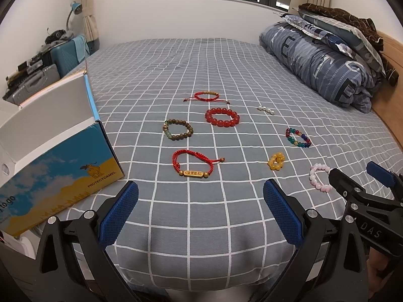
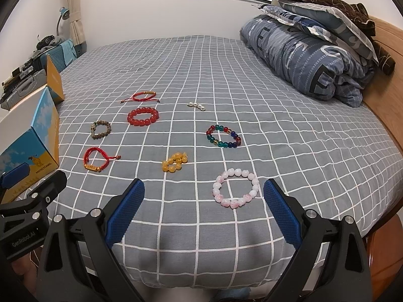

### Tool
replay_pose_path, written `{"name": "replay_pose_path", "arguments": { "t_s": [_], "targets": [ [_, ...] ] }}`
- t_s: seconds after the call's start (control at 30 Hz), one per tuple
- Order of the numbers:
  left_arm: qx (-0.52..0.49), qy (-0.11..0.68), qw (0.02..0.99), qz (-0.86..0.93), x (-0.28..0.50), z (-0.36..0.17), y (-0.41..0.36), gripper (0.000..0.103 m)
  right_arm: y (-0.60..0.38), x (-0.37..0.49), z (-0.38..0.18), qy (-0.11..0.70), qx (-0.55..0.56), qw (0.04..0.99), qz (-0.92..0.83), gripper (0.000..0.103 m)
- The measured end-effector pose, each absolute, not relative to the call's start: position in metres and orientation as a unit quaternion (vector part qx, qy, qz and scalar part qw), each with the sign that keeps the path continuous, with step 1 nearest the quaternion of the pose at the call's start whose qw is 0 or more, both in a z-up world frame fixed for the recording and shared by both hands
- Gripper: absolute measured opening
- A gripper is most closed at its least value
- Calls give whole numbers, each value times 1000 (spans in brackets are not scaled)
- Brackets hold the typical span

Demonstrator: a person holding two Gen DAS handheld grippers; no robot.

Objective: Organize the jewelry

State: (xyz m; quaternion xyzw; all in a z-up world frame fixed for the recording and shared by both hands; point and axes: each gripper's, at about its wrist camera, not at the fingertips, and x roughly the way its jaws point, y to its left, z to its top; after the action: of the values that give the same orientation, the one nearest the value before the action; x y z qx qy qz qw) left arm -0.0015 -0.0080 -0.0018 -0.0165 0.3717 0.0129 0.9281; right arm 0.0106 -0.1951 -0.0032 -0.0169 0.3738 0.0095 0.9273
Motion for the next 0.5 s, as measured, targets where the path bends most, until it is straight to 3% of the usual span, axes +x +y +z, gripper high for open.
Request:
{"name": "replay_pose_path", "arguments": {
  "t_s": [0.5],
  "targets": [
    [-6,368,930,17,-2,-1,-11,97,-195,10,-3,372,-16,928,9,92]
  ]
}}
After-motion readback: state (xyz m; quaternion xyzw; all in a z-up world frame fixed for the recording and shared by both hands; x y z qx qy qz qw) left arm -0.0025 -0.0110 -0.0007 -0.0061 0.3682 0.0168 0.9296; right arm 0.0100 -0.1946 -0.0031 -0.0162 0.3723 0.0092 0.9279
